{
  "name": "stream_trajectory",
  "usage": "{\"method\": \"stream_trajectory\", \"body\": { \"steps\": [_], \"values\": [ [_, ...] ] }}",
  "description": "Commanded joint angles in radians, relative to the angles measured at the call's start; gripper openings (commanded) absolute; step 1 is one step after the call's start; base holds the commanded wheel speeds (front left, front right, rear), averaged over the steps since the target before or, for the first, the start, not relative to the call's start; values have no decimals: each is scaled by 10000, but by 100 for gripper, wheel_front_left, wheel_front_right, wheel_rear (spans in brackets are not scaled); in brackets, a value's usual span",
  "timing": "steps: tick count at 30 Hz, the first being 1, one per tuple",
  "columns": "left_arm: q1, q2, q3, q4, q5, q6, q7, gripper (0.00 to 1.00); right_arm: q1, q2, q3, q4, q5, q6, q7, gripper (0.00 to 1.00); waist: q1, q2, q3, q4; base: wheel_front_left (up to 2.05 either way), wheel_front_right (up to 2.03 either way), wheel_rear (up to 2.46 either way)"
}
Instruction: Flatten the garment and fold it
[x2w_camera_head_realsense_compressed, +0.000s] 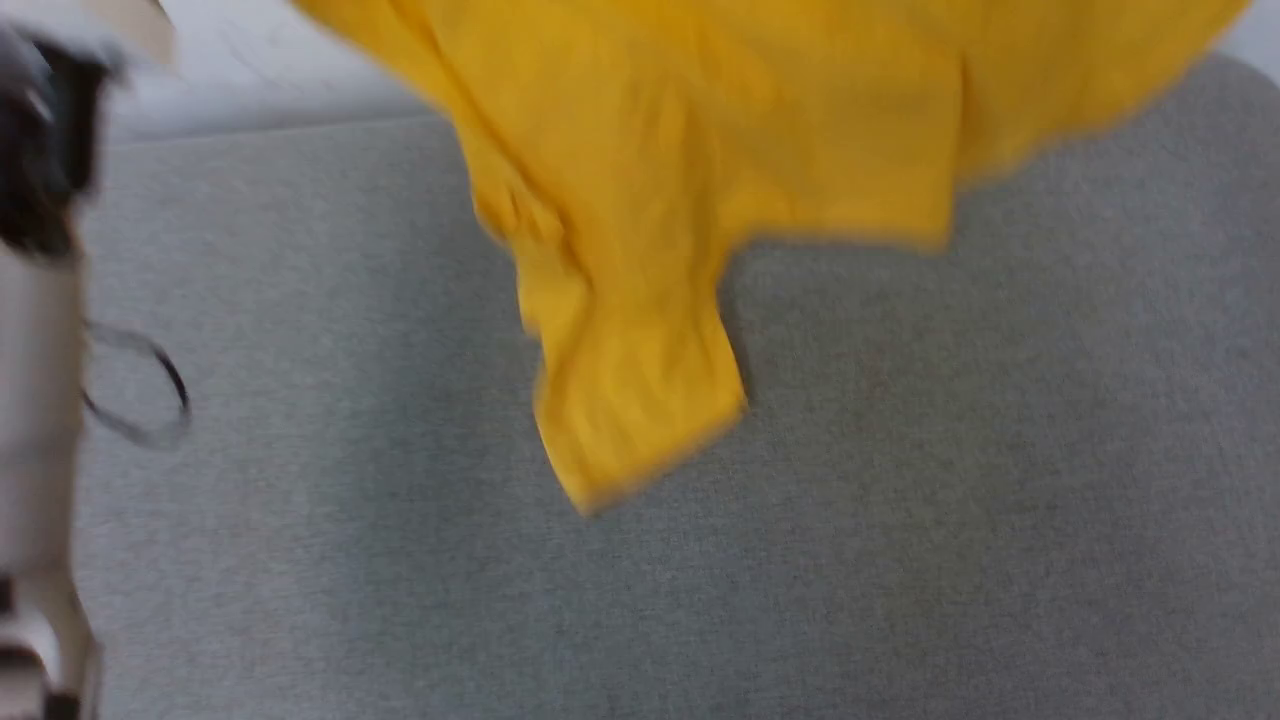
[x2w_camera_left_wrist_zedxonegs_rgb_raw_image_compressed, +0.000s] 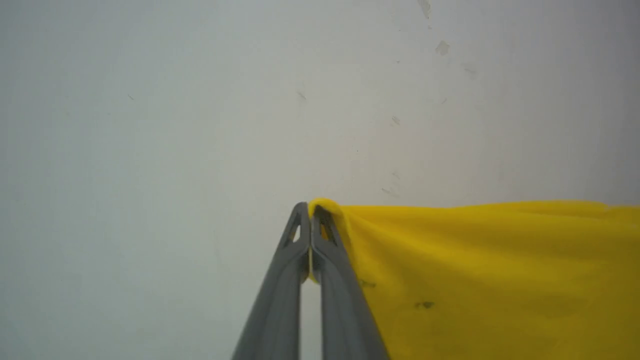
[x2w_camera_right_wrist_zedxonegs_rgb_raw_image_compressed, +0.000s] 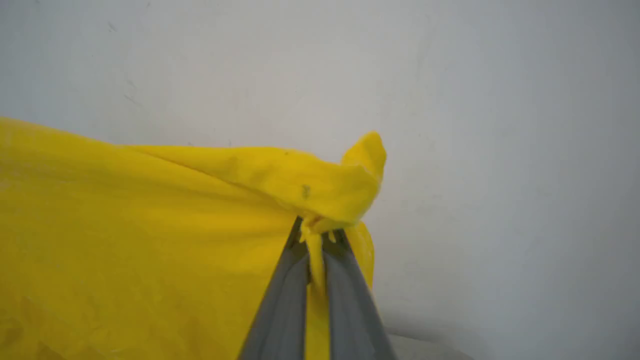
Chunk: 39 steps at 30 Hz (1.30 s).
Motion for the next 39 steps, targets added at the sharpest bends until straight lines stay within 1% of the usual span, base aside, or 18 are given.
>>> {"method": "stream_trajectory", "body": {
  "steps": [1,3,6,10,14,19,25,30,35,37,39],
  "values": [
    [-415,220,119,236,128,-26,-141,0,-265,-55,-117,167,-159,-32,-248,0,-2,0,828,-597,0,0,0],
    [-1535,306,99,829,326,-111,-456,0,-970,-6,-173,406,-458,-32,-958,0,-2,0,1174,-738,0,0,0],
    [-2967,288,16,1606,538,-248,-973,0,-1830,49,-224,775,-766,-32,-1969,0,-2,0,1547,-824,0,0,0],
    [-4215,178,-150,2461,643,-483,-1367,0,-2560,134,42,1219,-815,-32,-2681,0,-2,0,1951,-814,0,0,0],
    [-4873,13,-330,3183,658,-672,-1526,0,-2916,202,619,1658,-638,-32,-3010,0,-2,0,2390,-696,0,0,0],
    [-4795,-260,-391,4049,506,-788,-1976,0,-2986,502,1436,2212,-171,-32,-3364,0,-2,0,2940,-547,0,0,0],
    [-3935,-575,-314,4944,163,-923,-2672,0,-2429,714,2580,2626,606,-32,-3694,0,-2,0,3077,-396,0,0,0],
    [-2374,-895,-86,5161,-322,-1049,-3159,0,-1288,483,3528,2406,1338,-32,-4128,0,-2,0,2463,-169,0,0,0],
    [238,-994,305,4337,-819,-948,-3380,0,452,-9,4368,1574,1759,-32,-4675,0,-2,0,1402,-55,0,0,0],
    [1560,-1048,469,3706,-1031,-794,-3391,0,1280,-204,4613,1165,1853,-32,-4802,0,-2,0,950,-17,0,0,0],
    [2964,-1098,614,2941,-1214,-538,-3287,0,2149,-407,4834,718,1926,-32,-4867,0,-2,0,523,31,0,0,0]
  ]
}}
